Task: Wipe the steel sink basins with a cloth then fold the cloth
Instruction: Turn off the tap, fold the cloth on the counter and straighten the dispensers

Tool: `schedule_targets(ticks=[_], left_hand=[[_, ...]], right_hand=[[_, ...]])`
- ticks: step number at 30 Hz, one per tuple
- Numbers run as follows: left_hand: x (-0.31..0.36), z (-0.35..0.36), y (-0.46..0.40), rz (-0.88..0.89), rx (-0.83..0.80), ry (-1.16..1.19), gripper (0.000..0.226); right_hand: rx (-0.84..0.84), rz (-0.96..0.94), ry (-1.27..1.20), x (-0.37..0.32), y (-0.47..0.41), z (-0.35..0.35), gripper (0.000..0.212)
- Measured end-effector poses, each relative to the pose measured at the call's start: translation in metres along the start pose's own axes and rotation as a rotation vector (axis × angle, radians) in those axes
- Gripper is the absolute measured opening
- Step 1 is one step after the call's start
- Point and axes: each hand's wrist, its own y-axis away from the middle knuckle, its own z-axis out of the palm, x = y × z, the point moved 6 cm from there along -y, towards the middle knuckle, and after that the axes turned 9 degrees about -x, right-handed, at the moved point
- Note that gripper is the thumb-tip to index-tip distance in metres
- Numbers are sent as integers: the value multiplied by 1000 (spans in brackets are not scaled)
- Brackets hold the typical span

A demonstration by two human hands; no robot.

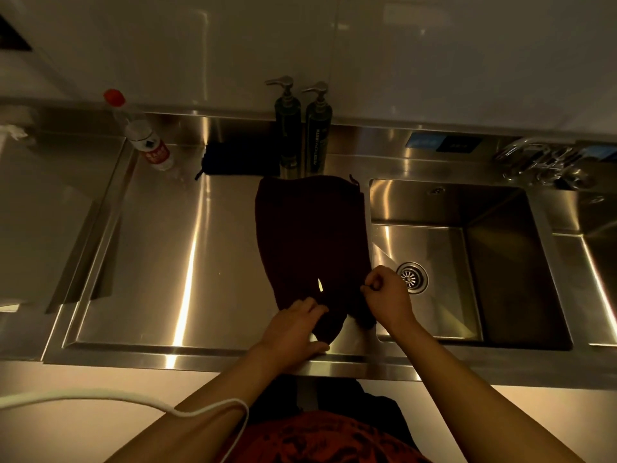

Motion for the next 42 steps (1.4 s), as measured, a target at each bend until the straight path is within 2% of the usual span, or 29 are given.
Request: schedule_targets(ticks=[2,5,7,10,13,18,21,24,31,34,36,37,39,41,42], left_hand=[[1,5,-10,-64,9,-29,80],[4,9,-17,-96,84,-55,54],[3,4,-16,-93,164,51,36],[-10,-11,-5,-114,270,250,25],[-32,-38,11,-135,404,405,21],[-68,-89,28,-167,576,543,32],[-81,-115,28,-202,666,562,34],[-90,-135,21,-224,711,561,24],[-118,-152,-14,-322,677,641,12],[-134,-153,-29,-381,627,741,12],[-142,-149,-39,-413,544,917,14],[-144,-146,-43,-415,493,969,14],[-142,-143,-47,-393,403,864,29],[-141,-141,-49,-352,370,597,50],[-139,-142,-50,-319,381,492,52]], right_hand=[[-90,-83,72,-3,5,7,23],[-234,-177,321,0,12,20,40],[-202,-184,366,6,14,19,43],[-123,-186,384,9,13,13,28],[-83,-177,273,7,8,1,20],[-59,-107,-53,-5,-8,-31,25],[-47,-120,-130,-24,-25,-47,20],[-30,-152,-135,-49,-42,-56,18],[-65,-54,-92,-76,-92,-46,42],[-88,45,-348,-74,-113,-38,33],[-120,130,-581,-70,-120,-32,24],[-114,148,-621,-68,-123,-30,23],[-86,149,-592,-65,-125,-27,27],[-74,102,-454,-65,-127,-25,38],[-78,60,-361,-66,-128,-24,44]])
